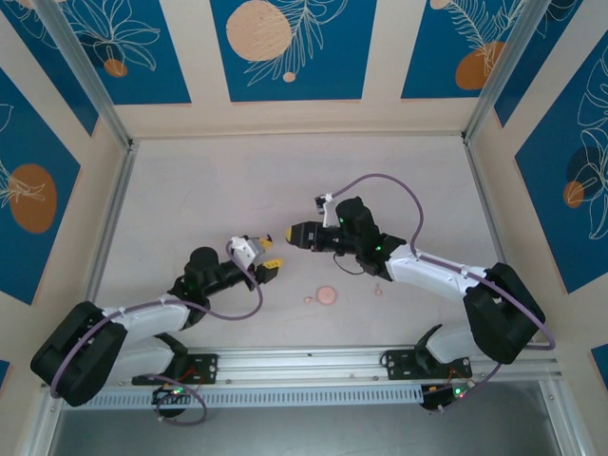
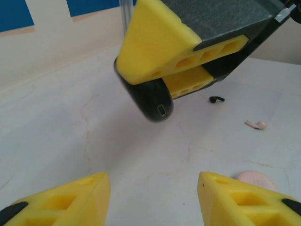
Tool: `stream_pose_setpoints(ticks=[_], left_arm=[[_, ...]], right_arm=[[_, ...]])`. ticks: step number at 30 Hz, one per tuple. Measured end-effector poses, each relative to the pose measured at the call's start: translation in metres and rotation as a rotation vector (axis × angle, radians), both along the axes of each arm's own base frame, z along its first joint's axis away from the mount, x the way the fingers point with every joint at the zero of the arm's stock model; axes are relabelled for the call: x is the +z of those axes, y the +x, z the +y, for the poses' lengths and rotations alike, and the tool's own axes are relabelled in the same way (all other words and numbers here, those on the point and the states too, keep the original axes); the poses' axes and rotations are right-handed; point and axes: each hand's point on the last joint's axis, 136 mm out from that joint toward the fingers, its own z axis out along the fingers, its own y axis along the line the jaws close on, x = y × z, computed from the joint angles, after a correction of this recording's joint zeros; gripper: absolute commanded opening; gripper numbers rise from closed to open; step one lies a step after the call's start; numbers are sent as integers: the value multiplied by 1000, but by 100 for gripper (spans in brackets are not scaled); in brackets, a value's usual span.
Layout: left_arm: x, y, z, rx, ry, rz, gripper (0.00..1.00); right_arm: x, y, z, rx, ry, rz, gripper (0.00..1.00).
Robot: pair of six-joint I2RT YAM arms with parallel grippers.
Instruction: Insert wireless bluetooth earbuds into charging case
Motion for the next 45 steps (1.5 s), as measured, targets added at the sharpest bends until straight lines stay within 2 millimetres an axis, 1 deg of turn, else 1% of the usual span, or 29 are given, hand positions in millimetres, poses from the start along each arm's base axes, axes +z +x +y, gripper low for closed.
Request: stream_pose_setpoints(ticks=[6, 9, 15, 21, 23, 28, 32, 33, 36, 37, 39, 41, 45], left_arm=[[1, 3, -9, 12, -32, -14, 50], [3, 7, -11, 29, -65, -8, 48], [15, 12, -15, 47, -151, -18, 47], [27, 8, -21, 26, -210, -39, 47], [30, 6, -22, 20, -220, -46, 41], [32, 9, -20, 45, -238, -39, 24], [33, 9, -20, 49, -244, -33, 16], [33, 9, -20, 50, -247, -32, 15], [34, 8, -21, 44, -247, -35, 14], [33, 8, -21, 42, -245, -34, 14], [33, 7, -21, 42, -241, -31, 13], [34, 6, -20, 41, -234, -32, 12], [41, -3, -19, 8, -210, -43, 11]], right_arm=[[13, -8, 13, 38, 44, -39, 44], [15, -11, 17, 49, 54, -42, 44], [12, -15, 18, 59, 55, -39, 44], [6, -17, 16, 58, 47, -28, 44], [6, -17, 16, 58, 48, -27, 44], [7, -16, 16, 56, 51, -32, 44], [8, -15, 16, 49, 52, -38, 44], [8, -14, 16, 50, 53, -39, 48], [9, -15, 16, 54, 54, -52, 65], [8, -18, 14, 58, 49, -62, 68], [9, -24, 9, 66, 42, -86, 72], [15, -29, 1, 73, 31, -135, 74], [45, -32, -24, 81, 15, -326, 73]])
